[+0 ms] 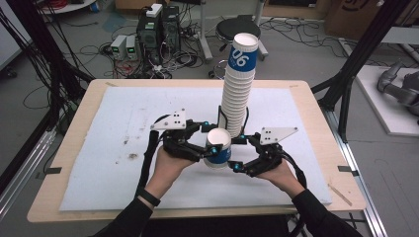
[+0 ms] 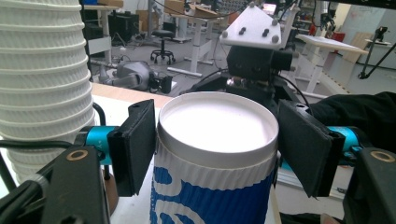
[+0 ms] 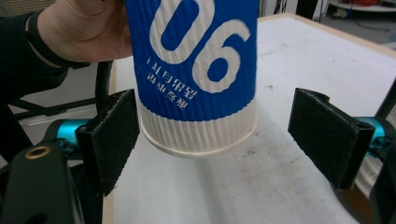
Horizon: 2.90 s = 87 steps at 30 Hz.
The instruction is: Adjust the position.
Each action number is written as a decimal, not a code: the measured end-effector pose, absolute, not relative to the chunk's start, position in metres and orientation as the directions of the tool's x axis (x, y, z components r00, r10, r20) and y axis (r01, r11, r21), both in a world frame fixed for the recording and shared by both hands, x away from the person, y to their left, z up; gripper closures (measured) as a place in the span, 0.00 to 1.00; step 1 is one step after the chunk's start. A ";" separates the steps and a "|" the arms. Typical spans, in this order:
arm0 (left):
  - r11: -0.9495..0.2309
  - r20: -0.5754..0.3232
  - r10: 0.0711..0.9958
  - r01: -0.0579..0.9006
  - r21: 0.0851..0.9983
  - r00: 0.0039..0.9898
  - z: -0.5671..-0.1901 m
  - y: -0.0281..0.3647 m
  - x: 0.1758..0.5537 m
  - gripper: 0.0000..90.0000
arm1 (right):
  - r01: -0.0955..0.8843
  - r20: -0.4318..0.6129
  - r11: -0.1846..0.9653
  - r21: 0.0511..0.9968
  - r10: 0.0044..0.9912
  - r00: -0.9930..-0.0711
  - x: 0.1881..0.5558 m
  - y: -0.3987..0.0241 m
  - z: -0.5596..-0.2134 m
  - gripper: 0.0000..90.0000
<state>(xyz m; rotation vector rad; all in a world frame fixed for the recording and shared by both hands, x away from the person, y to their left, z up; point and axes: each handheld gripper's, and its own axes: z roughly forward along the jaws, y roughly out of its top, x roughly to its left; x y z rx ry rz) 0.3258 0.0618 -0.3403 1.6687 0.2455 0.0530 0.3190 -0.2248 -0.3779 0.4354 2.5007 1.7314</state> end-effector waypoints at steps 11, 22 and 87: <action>-0.087 -0.102 0.179 0.120 0.989 0.978 -0.342 0.050 0.324 0.34 | 0.205 0.123 0.321 0.924 0.258 -0.958 0.318 -0.217 -0.382 0.19; -0.079 -0.105 0.163 0.119 0.990 0.981 -0.343 0.046 0.323 0.34 | 0.194 0.116 0.352 0.915 0.231 -0.966 0.317 -0.212 -0.383 0.22; -0.103 -0.170 0.058 0.175 0.979 0.984 -0.329 0.066 0.333 0.33 | 0.207 0.166 0.225 0.952 0.187 -0.968 0.319 -0.233 -0.363 0.15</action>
